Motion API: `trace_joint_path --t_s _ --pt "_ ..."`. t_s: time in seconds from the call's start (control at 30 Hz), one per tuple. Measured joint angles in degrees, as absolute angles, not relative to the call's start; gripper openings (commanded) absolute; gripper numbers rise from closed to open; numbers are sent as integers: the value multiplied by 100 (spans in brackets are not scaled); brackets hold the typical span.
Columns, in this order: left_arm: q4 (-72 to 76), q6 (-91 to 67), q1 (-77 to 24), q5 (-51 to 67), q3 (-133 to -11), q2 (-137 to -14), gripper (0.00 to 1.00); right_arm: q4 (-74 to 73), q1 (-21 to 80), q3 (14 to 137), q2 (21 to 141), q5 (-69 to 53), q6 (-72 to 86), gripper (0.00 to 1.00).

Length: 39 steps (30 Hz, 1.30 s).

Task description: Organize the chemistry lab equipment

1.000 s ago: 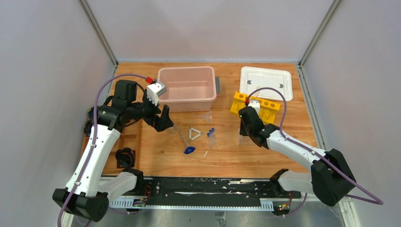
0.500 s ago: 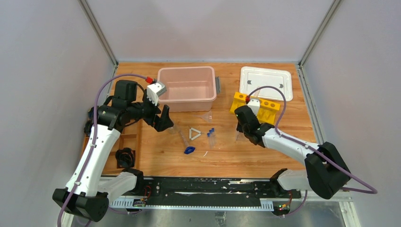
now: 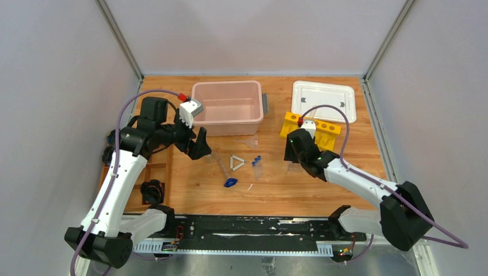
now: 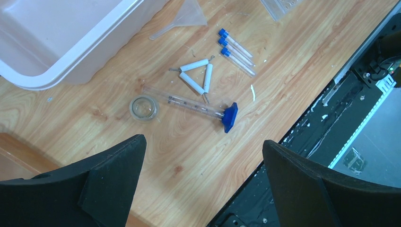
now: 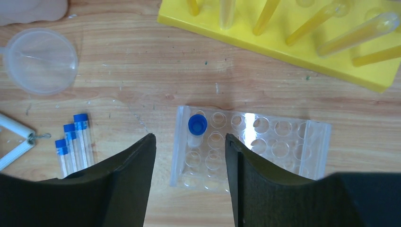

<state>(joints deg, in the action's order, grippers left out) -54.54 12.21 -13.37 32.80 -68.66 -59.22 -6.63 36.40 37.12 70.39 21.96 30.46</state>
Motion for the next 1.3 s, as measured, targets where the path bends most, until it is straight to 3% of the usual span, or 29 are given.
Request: trace_joint_path --t_s 0.07,0.2,0.37,0.63,0.83,1.3 --pt "-5454 1221 -1337 3280 -6866 -5933 100 -836 3640 3750 6768 2143 2950 58" --pt "-5454 1219 -1337 3280 -6866 -5966 100 -1162 3640 4139 6281 2032 2827 43" --pt "-5454 1216 -1337 3280 -6866 -5979 100 -1400 3699 4801 6296 1597 2867 33" --pt "-5457 1186 -1337 3269 -6866 -5981 100 -1562 4499 5485 7902 891 3009 36" --pt "-5457 1175 -1337 3245 -6866 -5972 100 -1619 4757 5789 9041 731 3065 32" --pt "-5454 1177 -1337 3232 -6866 -5935 100 -1597 4757 5959 9780 799 3135 25"
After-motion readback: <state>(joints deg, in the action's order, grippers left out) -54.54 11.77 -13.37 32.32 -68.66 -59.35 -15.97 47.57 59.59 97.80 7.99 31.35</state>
